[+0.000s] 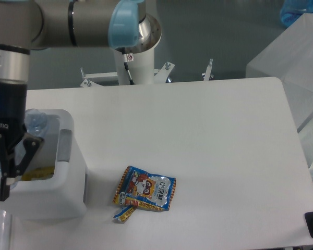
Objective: Place the trash in the trash can
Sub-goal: 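Carry the bottle over the white bin and open the gripper, then move the open gripper back over the snack wrappers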
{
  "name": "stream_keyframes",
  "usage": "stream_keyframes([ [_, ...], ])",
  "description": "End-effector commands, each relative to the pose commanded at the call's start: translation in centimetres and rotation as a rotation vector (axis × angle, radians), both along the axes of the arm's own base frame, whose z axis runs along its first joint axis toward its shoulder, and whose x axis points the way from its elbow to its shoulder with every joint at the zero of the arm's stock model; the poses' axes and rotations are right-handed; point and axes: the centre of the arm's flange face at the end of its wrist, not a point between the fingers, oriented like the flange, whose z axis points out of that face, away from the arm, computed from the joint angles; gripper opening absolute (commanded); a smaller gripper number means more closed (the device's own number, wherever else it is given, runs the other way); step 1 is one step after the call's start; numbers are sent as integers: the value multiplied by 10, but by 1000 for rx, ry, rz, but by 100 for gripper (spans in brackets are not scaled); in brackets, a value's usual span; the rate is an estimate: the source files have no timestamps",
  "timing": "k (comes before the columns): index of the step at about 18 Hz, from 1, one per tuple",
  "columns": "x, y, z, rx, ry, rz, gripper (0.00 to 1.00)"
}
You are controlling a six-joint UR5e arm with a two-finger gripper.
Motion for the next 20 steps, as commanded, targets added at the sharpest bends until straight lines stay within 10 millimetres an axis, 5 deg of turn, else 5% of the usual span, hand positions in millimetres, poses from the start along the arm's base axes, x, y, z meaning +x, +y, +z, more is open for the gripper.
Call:
stream_keyframes([
  [4,-2,3,-7,-12,1,0,42],
  [8,-2,2,-13,-28,15,-8,82],
  [10,-4,0,-18,-49,45,1,94],
  [14,-16,-6,-17,-58,57,54,99],
  [20,-148,-69,-44,-105,-5,276,100],
])
